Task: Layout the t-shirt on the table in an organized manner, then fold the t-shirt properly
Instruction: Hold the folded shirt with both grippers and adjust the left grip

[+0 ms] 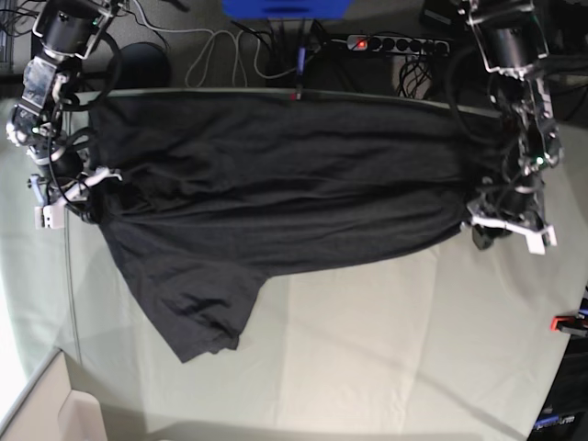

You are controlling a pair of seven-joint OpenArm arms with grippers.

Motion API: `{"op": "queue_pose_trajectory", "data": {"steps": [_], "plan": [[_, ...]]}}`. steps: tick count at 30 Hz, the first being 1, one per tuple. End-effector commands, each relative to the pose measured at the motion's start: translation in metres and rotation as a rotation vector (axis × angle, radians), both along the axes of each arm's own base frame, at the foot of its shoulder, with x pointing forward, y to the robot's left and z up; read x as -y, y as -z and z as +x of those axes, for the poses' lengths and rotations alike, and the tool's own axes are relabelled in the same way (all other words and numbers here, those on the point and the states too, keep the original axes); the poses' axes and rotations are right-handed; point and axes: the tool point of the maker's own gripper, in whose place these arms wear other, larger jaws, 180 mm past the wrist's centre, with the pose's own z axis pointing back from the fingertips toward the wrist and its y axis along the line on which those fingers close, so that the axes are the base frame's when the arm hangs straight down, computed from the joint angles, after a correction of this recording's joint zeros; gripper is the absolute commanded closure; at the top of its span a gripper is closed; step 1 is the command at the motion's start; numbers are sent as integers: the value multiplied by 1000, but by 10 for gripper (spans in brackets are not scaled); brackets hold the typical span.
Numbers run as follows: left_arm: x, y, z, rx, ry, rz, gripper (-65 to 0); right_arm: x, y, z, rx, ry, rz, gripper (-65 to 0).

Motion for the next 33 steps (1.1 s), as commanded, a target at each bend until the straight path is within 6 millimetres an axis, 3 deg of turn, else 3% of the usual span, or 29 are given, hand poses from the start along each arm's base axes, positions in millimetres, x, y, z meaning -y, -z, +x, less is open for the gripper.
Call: {"op": "queue_pose_trajectory", "data": {"steps": [1,10,12,15,17,20,25,28,31,33], "plan": [[-6,-11,6,40,-2,16,-268,7,-17,11,62,7,-9,0],[-3,-3,-3,10,7,10,-260,5,-17,12,65,8,-5,0],[0,2,-6,-23,22,-2,-198,5,-17,12,65,8,-5,0],[1,3,-5,-34,28,-7,-35,5,-17,12,65,8,-5,0],[2,2,-5,-37,31,-7,0,5,-17,12,65,8,-5,0],[2,-8,0,-9,34,1,0,5,-17,12,66,7,-6,0],[0,-42,12,77,46,40,0,-4,-20,18,72,-33,-15,0],[-2,-64,19,137,53,70,0,-4,-30,22,95,-41,-33,-94],[-2,-74,23,161,54,81,0,-3,-39,25,98,-48,-56,-221],[-12,-87,32,192,36,90,0,-1,-49,28,114,-50,-73,-291]]}}
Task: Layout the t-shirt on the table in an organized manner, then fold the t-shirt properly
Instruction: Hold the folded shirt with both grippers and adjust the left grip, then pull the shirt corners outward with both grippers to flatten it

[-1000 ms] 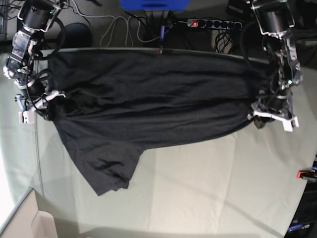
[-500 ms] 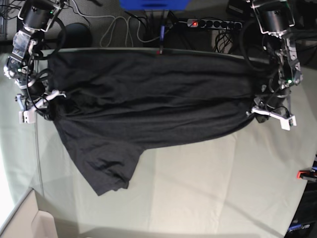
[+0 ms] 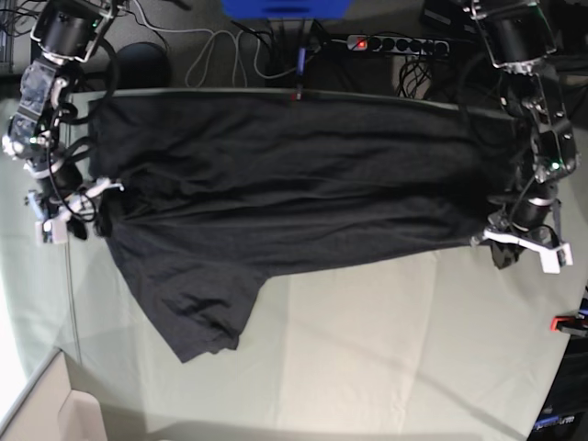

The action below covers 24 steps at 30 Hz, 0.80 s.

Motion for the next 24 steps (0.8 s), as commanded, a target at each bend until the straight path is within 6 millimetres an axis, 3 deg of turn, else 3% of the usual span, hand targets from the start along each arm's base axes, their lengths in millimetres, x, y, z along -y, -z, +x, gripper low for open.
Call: {"op": "queue_pose_trajectory", "data": {"steps": [1,6,14,18,21,24], "plan": [[-15,-31,17,95,-25,27,0,8,-28,17,92,6,-12,-319],[-32,-52,30,154,-73,22,0,8,-48,46,125,7,-15,-375],[-32,-78,50,215,-69,29,0,13,-14,109,-33,41,164,-373],[-31,-72,51,202,-70,17,0,5,4,122,-110,32,241,-373],[-31,-65,54,186,-76,1,0,-14,9,128,-117,-33,228,-373],[-33,-56,52,166,-80,-9,0,-31,21,121,-124,-98,197,-373]]}}
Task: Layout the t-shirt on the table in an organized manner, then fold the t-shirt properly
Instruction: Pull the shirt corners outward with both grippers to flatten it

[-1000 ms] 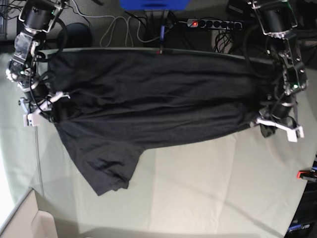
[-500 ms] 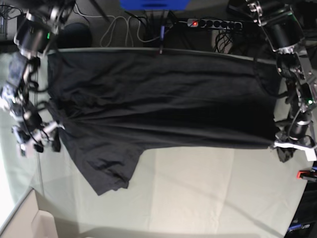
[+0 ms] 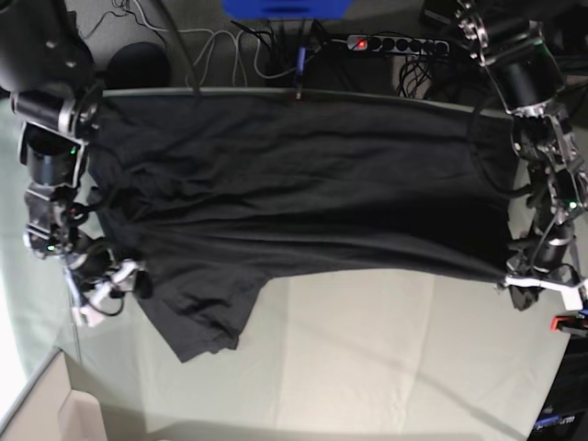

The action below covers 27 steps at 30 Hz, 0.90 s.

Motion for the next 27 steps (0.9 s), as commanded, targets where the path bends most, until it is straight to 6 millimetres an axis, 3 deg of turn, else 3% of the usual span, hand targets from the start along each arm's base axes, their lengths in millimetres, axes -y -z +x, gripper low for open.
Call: {"op": "queue_pose_trajectory", "data": {"steps": [1,5,19,22,27], "plan": [[-10,-21,8,62,-13,18,0,4,-11,6,39,-9,-6,-373],[-11,-20,8,61,-17,18,-1,-3,-3,-2,41,-36,-13,-373],[-10,-19,7,57,-15,17,-1,27,-8,0,62,59,-41,-373],[-10,-18,7,56,-15,17,-1,36,-4,-6,59,102,-24,-373],[-10,-18,7,56,-15,17,-1,34,11,-22,19,100,-23,-373]]}}
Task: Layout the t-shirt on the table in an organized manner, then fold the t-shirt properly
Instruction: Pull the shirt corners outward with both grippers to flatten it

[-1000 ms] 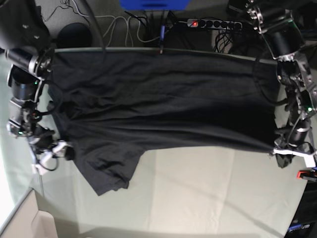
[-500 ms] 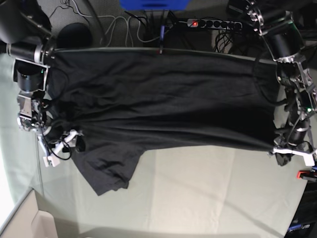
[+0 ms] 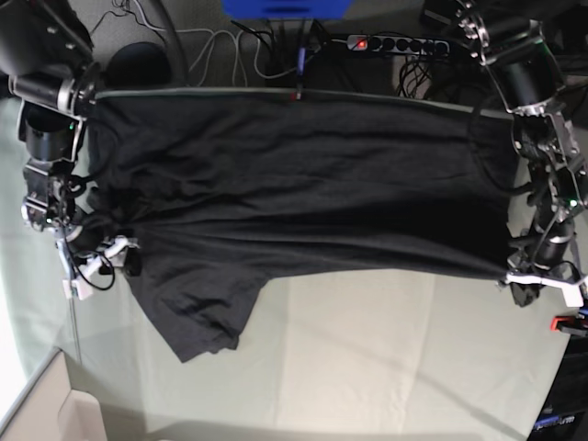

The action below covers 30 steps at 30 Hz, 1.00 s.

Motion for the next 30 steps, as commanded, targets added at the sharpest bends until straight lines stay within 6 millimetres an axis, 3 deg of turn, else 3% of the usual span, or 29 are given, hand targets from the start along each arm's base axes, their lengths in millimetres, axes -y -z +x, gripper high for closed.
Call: {"op": "queue_pose_trajectory", "data": {"steps": [1,5,7,13,15,17,22,26,30], "plan": [[-8,-22,9,65,-9,21,-1,7,-7,3,22,9,-6,-373],[-8,-23,10,68,-9,22,-1,-1,5,-9,-5,3,8,-365],[-6,-23,10,67,-4,23,-1,-5,7,-10,-6,-3,16,-323],[-6,-27,14,79,-4,21,-1,-11,5,-6,1,-7,26,0],[-6,-31,18,88,-5,19,-1,-13,-4,6,26,-7,30,0],[-7,-19,18,60,-11,-3,-1,-13,-12,16,48,-7,30,0],[-5,-17,36,61,-18,-48,-1,-3,-55,55,145,5,17,0],[-4,-32,52,97,-17,-63,-1,1,-89,83,217,9,13,0],[-5,-42,61,117,-18,-65,-1,17,-114,98,259,23,-10,0]]}}
